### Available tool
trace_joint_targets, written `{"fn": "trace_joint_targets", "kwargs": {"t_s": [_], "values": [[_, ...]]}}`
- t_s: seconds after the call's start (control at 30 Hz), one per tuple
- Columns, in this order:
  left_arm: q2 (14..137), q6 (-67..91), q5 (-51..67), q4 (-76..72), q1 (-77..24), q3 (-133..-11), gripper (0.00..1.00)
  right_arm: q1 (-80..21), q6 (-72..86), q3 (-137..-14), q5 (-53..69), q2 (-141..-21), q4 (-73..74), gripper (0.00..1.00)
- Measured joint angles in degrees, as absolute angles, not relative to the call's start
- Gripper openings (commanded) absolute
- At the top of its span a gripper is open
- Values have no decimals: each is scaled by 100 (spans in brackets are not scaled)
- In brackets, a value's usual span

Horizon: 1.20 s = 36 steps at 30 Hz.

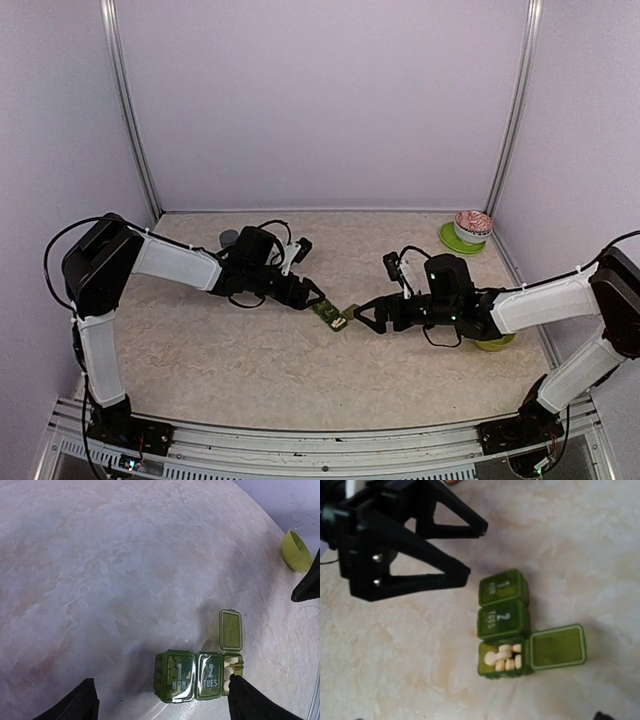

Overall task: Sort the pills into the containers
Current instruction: Close the lid of the pill container on the pill container.

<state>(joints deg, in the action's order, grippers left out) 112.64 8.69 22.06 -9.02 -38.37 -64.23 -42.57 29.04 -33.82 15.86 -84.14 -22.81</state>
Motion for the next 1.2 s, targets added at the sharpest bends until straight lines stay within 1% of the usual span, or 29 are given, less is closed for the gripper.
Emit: {"fn": "trace_joint_targets", "kwargs": {"t_s": [0.2,0.4,0.57,0.8,1.2], "values": [[11489,860,2576,-1118,-3835,-6427,83,-4228,3020,-3564,1726,-8783,-2359,95],[11745,864,2836,-1271,-3835,-6427,81,-4202,3111,-3623,1798,-8899,-2438,95],[11858,888,2950,-1417,-3835,-6431,74,-4182,3127,-3704,1802,-9061,-2491,94],[12014,972,3111,-1651,-3835,-6488,70,-4160,3164,-3710,1798,-9292,-2521,94],[12158,1072,3168,-1815,-3835,-6549,56,-4029,3299,-3896,1881,-9813,-2755,93]]}}
